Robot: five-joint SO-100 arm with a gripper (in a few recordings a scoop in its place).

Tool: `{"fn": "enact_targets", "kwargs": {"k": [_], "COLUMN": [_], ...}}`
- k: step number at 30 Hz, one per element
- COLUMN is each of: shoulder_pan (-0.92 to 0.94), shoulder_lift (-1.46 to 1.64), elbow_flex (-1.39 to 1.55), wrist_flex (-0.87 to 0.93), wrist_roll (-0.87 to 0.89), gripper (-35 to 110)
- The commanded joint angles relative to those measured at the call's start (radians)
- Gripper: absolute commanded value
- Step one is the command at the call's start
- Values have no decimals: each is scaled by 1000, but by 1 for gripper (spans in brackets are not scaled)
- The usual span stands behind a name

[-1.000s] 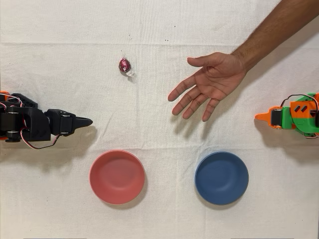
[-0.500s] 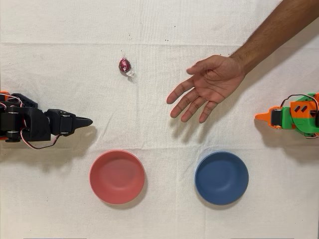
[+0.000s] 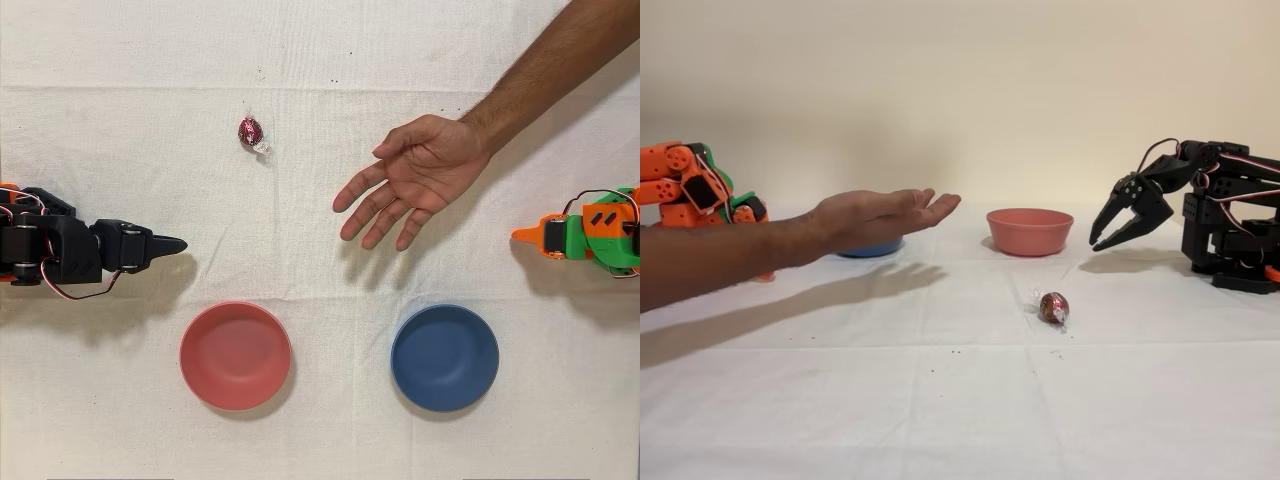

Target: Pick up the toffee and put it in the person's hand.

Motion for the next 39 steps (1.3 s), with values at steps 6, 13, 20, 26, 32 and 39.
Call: {"fn": "enact_targets", "kwargs": {"k": [6, 13, 20, 26, 32, 39], "shoulder_pan": [-6, -5, -5, -9, -28, -144], "shoulder_lift": [-17, -275, -469, -646, -746, -916], "elbow_flex": [-101, -322, -511, -684, -781, -893], "wrist_flex": [-48, -61, 9, 95, 124, 158], "wrist_roll": [11, 5, -15, 21, 29, -12], "gripper": [0, 0, 1, 10, 19, 23]}}
